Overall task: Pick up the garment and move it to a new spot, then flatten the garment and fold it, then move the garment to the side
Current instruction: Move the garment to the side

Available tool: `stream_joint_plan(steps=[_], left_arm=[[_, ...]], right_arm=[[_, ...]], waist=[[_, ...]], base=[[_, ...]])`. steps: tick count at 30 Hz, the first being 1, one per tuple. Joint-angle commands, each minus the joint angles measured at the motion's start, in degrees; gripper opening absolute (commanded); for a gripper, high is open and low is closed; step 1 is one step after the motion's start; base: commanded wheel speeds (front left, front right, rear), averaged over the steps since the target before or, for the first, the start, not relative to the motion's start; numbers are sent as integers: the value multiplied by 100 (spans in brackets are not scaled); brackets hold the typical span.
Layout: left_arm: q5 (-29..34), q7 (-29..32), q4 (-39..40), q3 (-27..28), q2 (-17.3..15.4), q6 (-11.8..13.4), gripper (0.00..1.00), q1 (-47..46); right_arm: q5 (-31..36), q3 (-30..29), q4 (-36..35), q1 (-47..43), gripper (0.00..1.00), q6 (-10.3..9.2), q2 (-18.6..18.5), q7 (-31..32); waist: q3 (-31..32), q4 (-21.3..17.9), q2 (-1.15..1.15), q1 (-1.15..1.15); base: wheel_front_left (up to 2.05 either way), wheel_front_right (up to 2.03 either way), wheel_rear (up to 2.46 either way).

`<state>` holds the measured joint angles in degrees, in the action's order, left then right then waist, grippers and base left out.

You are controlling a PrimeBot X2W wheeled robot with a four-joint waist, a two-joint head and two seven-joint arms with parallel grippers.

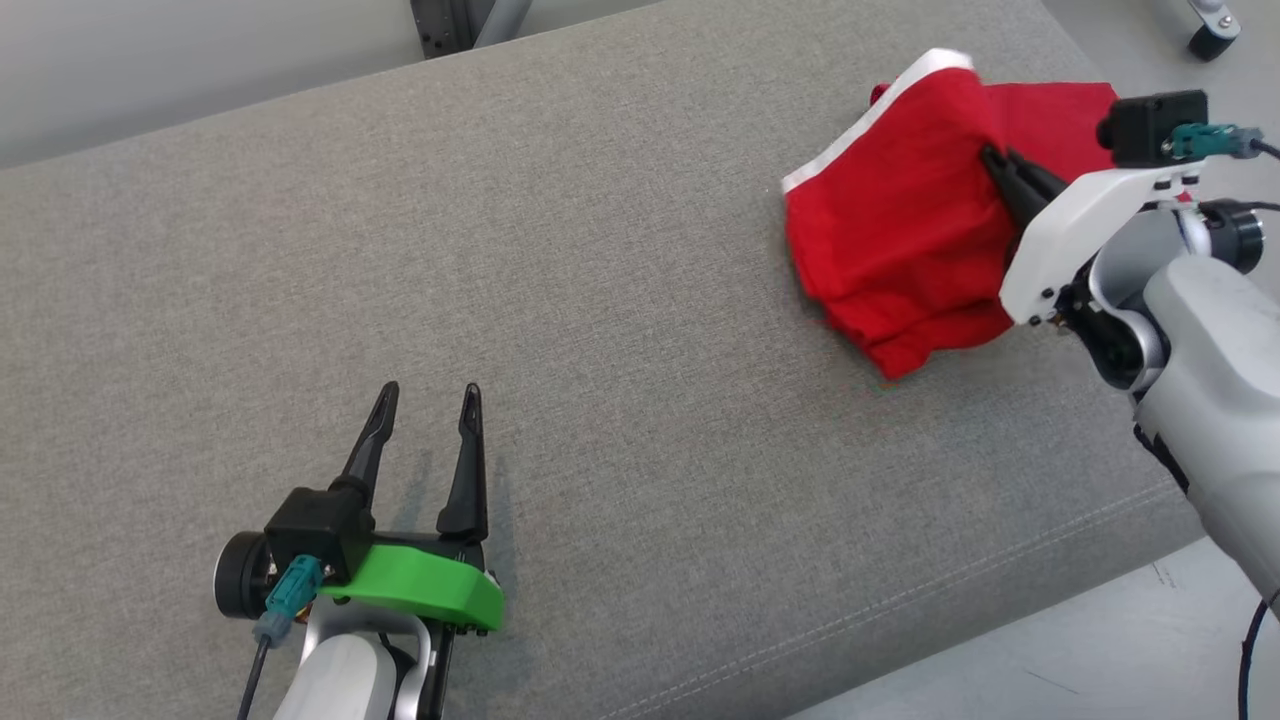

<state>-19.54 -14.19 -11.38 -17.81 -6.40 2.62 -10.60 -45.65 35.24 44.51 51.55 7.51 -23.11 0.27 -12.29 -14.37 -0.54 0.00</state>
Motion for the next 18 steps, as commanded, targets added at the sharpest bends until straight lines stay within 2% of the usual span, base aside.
stream_joint_plan(steps=[1, 7, 18], left_arm=[[-38, -23, -4, 19, -20, 28, 100, 19], [-34, -36, 29, 25, -84, 25, 100, -44], [75, 120, 164, -52, -234, 44, 100, -252]], right_arm=[[17, -20, 37, 77, 0, -5, -40, 12], [128, -63, 287, 443, 0, -5, -218, 22], [341, -203, 1167, 1061, 0, -5, -508, -443]], waist=[[-5, 15, 54, 0], [-108, 60, 54, 0], [-505, 272, 54, 0]], base=[[0, 0, 0], [0, 0, 0], [0, 0, 0]])
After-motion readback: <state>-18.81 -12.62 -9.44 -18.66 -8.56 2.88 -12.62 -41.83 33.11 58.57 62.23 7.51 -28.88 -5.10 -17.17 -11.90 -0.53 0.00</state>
